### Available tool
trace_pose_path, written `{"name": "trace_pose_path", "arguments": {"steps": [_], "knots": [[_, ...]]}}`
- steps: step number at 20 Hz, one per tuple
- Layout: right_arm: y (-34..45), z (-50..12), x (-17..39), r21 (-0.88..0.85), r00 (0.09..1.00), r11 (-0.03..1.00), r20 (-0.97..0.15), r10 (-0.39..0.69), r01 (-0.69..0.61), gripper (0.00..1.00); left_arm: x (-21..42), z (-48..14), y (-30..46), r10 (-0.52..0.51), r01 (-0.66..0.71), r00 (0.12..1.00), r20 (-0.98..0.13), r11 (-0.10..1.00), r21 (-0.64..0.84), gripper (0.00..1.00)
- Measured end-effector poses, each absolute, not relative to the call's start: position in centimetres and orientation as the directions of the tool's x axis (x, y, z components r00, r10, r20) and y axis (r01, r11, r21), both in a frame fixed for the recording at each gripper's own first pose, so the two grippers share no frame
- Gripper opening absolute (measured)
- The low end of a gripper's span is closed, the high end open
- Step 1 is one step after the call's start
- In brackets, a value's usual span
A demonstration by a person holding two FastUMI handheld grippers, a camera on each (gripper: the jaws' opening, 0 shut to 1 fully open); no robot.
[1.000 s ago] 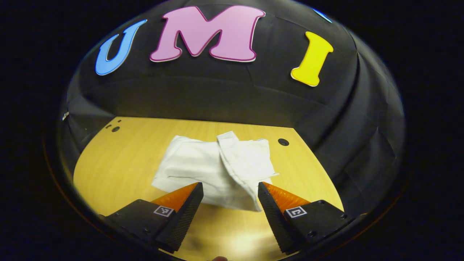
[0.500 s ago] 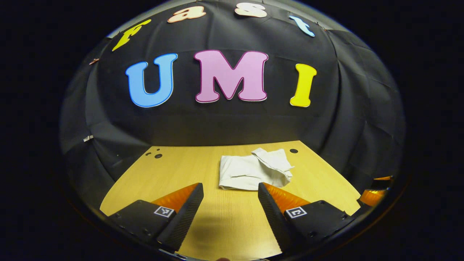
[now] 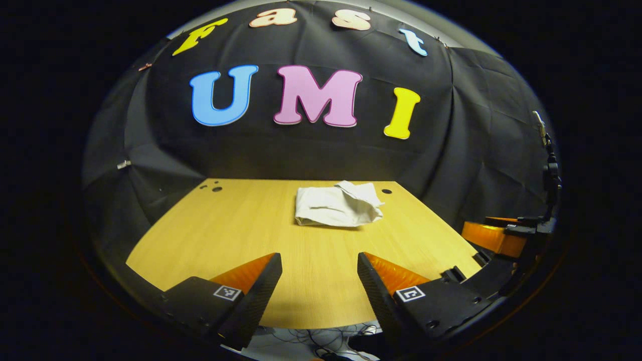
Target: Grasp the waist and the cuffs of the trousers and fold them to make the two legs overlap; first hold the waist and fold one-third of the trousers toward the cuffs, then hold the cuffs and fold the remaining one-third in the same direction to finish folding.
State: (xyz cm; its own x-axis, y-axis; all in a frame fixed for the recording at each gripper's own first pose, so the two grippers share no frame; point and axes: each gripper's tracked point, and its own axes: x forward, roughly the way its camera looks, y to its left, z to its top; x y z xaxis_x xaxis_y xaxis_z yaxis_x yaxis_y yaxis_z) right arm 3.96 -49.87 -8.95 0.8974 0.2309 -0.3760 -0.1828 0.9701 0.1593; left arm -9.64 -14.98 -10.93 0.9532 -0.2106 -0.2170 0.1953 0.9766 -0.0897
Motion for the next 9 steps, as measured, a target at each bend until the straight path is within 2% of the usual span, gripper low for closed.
{"name": "trace_pose_path", "arguments": {"steps": [6, 9], "knots": [[-45.9, -9.8, 2.3, 0.096, 0.862, 0.952, -0.406, 0.304, -0.291, 0.99, -10.2, -10.3, -15.2, -0.225, 0.226, 0.955, -0.194, 0.974, -0.02, 0.96], [-44.6, -9.5, 2.2, 0.074, 0.856, 0.941, -0.398, 0.331, -0.33, 0.99, -10.2, -10.9, -15.0, -0.244, 0.243, 0.948, -0.207, 0.97, -0.031, 0.96]]}}
